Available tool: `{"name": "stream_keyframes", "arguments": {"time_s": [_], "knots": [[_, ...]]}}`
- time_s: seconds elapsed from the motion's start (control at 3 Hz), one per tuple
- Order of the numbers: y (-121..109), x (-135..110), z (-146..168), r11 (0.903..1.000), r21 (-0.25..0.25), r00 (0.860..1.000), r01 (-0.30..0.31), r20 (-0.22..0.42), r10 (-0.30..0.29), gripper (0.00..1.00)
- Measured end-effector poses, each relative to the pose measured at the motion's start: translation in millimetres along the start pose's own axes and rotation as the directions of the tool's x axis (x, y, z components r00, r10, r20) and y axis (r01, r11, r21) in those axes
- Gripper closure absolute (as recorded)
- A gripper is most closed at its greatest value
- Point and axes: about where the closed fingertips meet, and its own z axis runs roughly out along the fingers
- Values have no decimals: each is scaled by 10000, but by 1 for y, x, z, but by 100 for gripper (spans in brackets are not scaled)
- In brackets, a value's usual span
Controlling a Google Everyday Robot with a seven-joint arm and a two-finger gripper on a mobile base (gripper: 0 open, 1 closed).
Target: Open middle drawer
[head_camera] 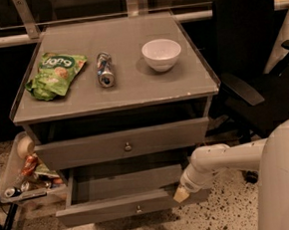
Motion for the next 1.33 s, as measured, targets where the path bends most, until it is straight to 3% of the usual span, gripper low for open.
{"name": "stream_keyframes", "arguments": {"time_s": [1.33], "knots": [[10, 17, -4, 9998, 34, 9996, -177, -198, 178, 100]]}}
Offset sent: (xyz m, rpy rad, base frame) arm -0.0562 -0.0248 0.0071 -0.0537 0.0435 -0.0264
